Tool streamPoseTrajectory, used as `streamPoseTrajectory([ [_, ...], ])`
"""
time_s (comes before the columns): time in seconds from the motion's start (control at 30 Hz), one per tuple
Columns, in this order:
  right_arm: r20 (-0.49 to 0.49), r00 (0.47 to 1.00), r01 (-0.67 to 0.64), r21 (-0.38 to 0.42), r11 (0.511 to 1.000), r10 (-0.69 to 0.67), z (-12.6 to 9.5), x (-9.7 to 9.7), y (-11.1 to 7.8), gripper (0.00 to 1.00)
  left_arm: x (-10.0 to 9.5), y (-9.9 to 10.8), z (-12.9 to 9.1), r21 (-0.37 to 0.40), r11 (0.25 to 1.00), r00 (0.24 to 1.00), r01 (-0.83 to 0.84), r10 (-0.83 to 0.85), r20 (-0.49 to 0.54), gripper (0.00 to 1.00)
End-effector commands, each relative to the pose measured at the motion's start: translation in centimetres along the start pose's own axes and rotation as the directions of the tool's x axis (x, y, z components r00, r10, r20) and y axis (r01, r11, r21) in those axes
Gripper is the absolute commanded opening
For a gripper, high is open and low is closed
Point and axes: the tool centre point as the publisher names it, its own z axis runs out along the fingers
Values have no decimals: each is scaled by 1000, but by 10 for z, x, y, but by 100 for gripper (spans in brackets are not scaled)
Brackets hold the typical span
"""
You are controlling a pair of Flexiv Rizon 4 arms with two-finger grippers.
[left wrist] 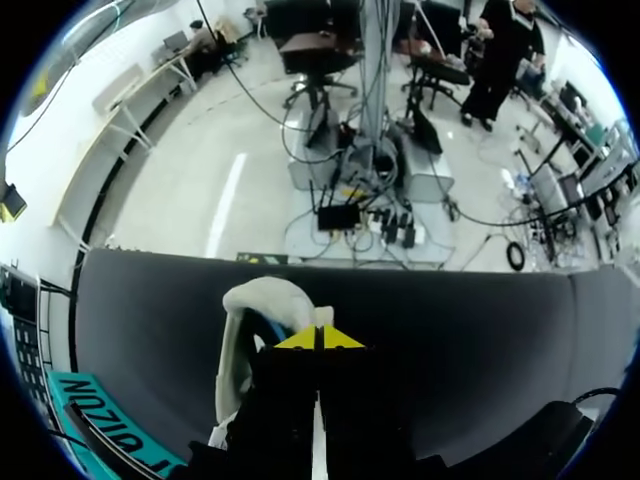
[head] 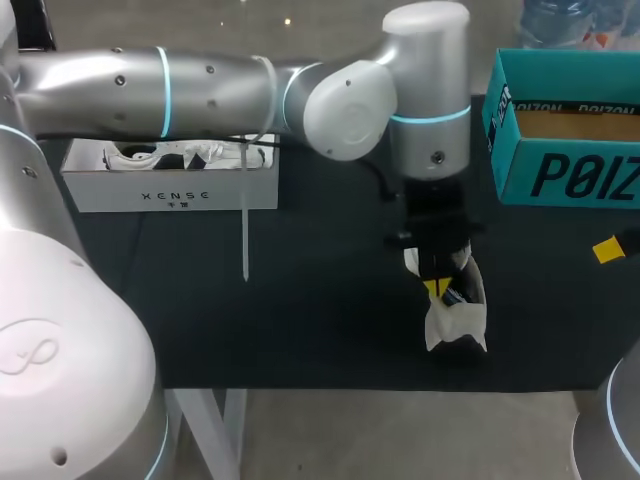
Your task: Take the shoe out of the shoebox, open the shoe tongue, remove and reinsert the insole, then place the shoe into the shoebox
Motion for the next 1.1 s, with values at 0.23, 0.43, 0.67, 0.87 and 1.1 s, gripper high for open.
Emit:
streamPoseTrajectory([
  [0.23, 1, 1000, 0, 0, 1000, 0, 0, 0, -1, 100, -10, 17, 10, -59, 998, 999, 35, -35, -3, 0],
  [0.43, 1, 1000, 0, 0, 1000, 0, 0, 0, -1, 100, -17, 21, 17, -72, 996, 999, 48, -47, 4, 0],
  [0.67, 1, 1000, 0, 0, 1000, 0, 0, 0, -1, 100, -21, 21, 25, -70, 996, 999, 54, -54, 7, 0],
  [0.87, 1, 1000, 0, 0, 1000, 0, 0, 0, -1, 100, -25, 22, 32, -71, 996, 998, 62, -62, 4, 0],
  [1.1, 1, 1000, 0, 0, 1000, 0, 0, 0, -1, 100, -32, 22, 27, -110, 991, 997, 78, -79, 0, 0],
])
